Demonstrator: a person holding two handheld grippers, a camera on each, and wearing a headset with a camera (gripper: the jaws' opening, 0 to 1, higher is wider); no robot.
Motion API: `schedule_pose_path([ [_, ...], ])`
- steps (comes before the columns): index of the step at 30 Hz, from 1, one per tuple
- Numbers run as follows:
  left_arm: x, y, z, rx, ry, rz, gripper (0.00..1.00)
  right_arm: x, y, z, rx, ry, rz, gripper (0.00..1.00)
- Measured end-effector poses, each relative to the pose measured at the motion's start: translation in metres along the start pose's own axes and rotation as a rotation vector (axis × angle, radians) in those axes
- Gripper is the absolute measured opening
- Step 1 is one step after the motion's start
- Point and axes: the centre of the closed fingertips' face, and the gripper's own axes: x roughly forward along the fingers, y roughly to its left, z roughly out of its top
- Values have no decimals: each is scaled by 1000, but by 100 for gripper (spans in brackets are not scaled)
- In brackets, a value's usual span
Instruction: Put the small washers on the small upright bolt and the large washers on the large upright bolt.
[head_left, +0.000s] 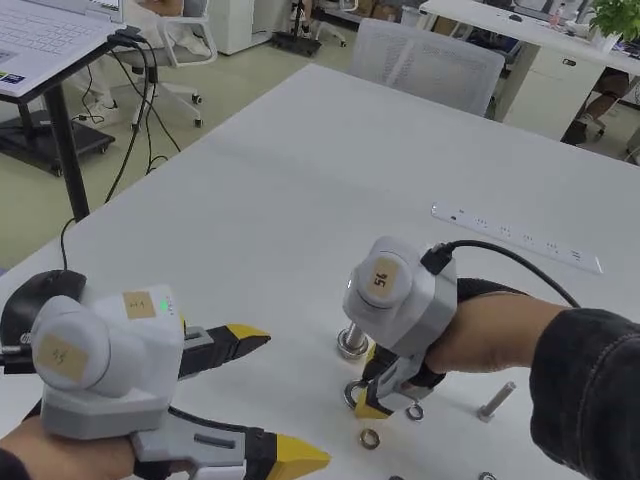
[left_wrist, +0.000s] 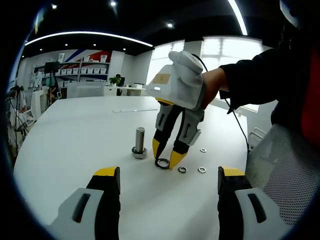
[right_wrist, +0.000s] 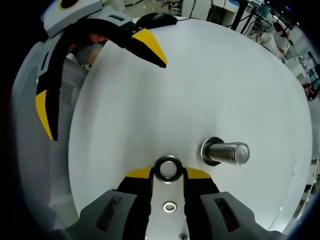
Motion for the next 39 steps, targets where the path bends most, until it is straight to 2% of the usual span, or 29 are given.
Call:
schedule_pose_path([
  [39, 0, -1, 1, 9, 7, 3, 79, -1, 0, 0, 7, -3, 0, 24],
])
